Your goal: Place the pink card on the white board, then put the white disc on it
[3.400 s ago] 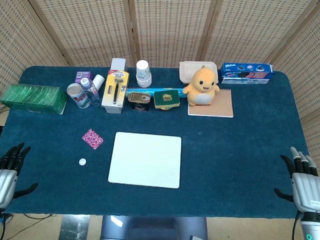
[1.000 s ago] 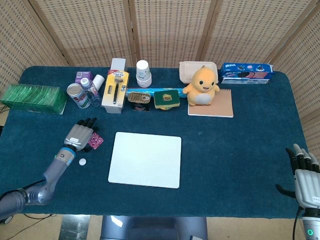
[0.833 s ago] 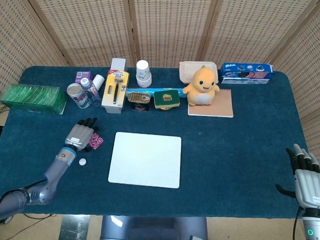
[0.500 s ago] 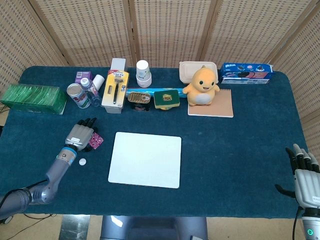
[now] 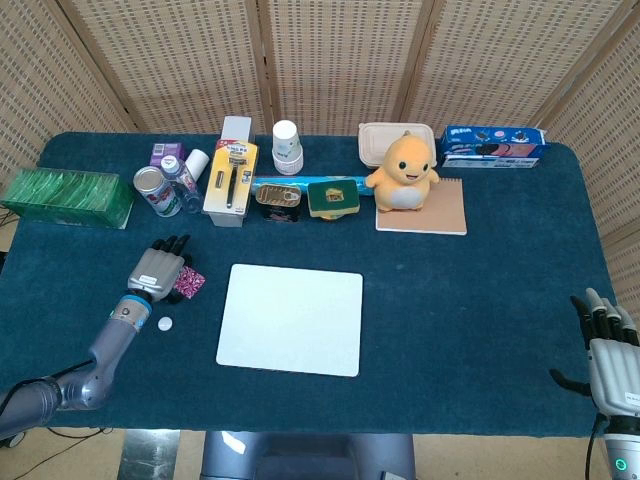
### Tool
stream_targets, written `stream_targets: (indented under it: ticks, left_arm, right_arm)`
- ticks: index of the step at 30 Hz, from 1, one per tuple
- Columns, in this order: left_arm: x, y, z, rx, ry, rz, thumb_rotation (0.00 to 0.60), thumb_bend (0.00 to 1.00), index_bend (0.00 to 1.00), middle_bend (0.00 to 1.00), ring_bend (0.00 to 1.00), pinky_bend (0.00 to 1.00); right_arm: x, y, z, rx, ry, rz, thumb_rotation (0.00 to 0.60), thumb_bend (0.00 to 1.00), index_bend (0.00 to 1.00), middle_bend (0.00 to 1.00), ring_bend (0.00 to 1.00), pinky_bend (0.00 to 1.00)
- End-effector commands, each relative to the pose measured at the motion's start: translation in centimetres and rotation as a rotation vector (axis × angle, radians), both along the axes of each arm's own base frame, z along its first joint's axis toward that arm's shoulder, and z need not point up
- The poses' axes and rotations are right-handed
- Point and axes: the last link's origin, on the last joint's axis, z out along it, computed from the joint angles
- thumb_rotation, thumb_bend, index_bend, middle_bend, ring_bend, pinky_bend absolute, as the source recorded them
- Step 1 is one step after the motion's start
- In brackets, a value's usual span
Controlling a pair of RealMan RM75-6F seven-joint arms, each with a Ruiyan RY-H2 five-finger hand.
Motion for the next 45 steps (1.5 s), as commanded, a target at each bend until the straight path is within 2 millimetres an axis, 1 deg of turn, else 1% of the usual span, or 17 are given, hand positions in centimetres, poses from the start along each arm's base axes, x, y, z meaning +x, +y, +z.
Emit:
stream_targets:
  ticks: [1,12,15,19,20,21,25,27,30,31,38,39,41,43,45]
  left_arm:
    - [0.3,0.0,0.3,0.005,-0.014,0.0,0.6,0.21,0.42,0.0,0.0,0.1]
    - [3.0,-0.2,2.2,0.023,-0.058,-0.042,0.6,0.21,0.42,0.0,0.0,0.1]
    - [4.8,-0.6,2.4,0.017,-0.077,-0.071,0.6,0.21,0.42,0.0,0.0,0.1]
    - [6.5,-1.0,2.4,0.011,-0.093,-0.092,0.6,0.21,0.42,0.0,0.0,0.1]
    - [7.2,-1.1,2.3,0.006,-0.1,-0.104,0.6,0.21,0.42,0.0,0.0,0.1]
    - [8.3,-1.4,2.1,-0.003,-0.111,-0.126,0.6,0.21,0.42,0.0,0.0,0.1]
    - [10.7,-2.2,1.2,-0.029,-0.127,-0.159,0.6,0.21,0.42,0.0,0.0,0.1]
    - [11.8,-2.6,0.4,-0.046,-0.125,-0.18,0.6,0.21,0.42,0.0,0.0,0.1]
    - [14.4,-3.5,-1.8,-0.093,-0.137,-0.207,0.6,0.21,0.42,0.0,0.0,0.1]
    - [14.9,-3.6,-2.4,-0.1,-0.135,-0.212,0.6,0.21,0.42,0.0,0.0,0.1]
    - [17.2,-4.2,-5.6,-0.143,-0.137,-0.204,0.6,0.21,0.42,0.0,0.0,0.1]
    - [17.6,-4.4,-6.4,-0.159,-0.138,-0.207,0.6,0.21,0.42,0.0,0.0,0.1]
    - [18.0,-4.5,-7.0,-0.163,-0.14,-0.203,0.6,0.21,0.42,0.0,0.0,0.1]
    - [18.2,-4.6,-7.2,-0.167,-0.14,-0.199,0.6,0.19,0.38,0.0,0.0,0.1]
    - [18.3,-4.8,-7.4,-0.18,-0.138,-0.183,0.6,0.18,0.26,0.0,0.0,0.1]
  right_arm:
    - [0.0,0.0,0.0,0.001,-0.001,-0.001,0.6,0.0,0.0,0.0,0.0,0.0]
    - [0.0,0.0,0.0,0.006,-0.007,-0.006,0.6,0.0,0.0,0.0,0.0,0.0]
    - [0.0,0.0,0.2,0.005,-0.011,-0.007,0.6,0.0,0.0,0.0,0.0,0.0]
    - [0.0,0.0,0.2,0.005,-0.014,-0.009,0.6,0.0,0.0,0.0,0.0,0.0]
    - [0.0,0.0,0.3,0.004,-0.015,-0.01,0.6,0.0,0.0,0.0,0.0,0.0]
    - [0.0,0.0,0.3,0.004,-0.016,-0.01,0.6,0.0,0.0,0.0,0.0,0.0]
    - [0.0,0.0,0.3,0.007,-0.019,-0.011,0.6,0.0,0.0,0.0,0.0,0.0]
    - [0.0,0.0,0.3,0.011,-0.019,-0.01,0.6,0.0,0.0,0.0,0.0,0.0]
    - [0.0,0.1,0.1,0.021,-0.02,-0.01,0.6,0.0,0.0,0.0,0.0,0.0]
    - [0.0,0.1,0.1,0.022,-0.021,-0.01,0.6,0.0,0.0,0.0,0.0,0.0]
    - [0.0,0.1,0.3,0.02,-0.03,-0.015,0.6,0.0,0.0,0.0,0.0,0.0]
    - [-0.1,0.1,0.4,0.016,-0.031,-0.017,0.6,0.0,0.0,0.0,0.0,0.0]
    - [-0.1,0.0,0.5,0.015,-0.033,-0.018,0.6,0.0,0.0,0.0,0.0,0.0]
    - [-0.2,0.0,0.6,0.016,-0.035,-0.019,0.6,0.0,0.0,0.0,0.0,0.0]
    - [-0.2,-0.1,0.6,0.018,-0.036,-0.018,0.6,0.0,0.0,0.0,0.0,0.0]
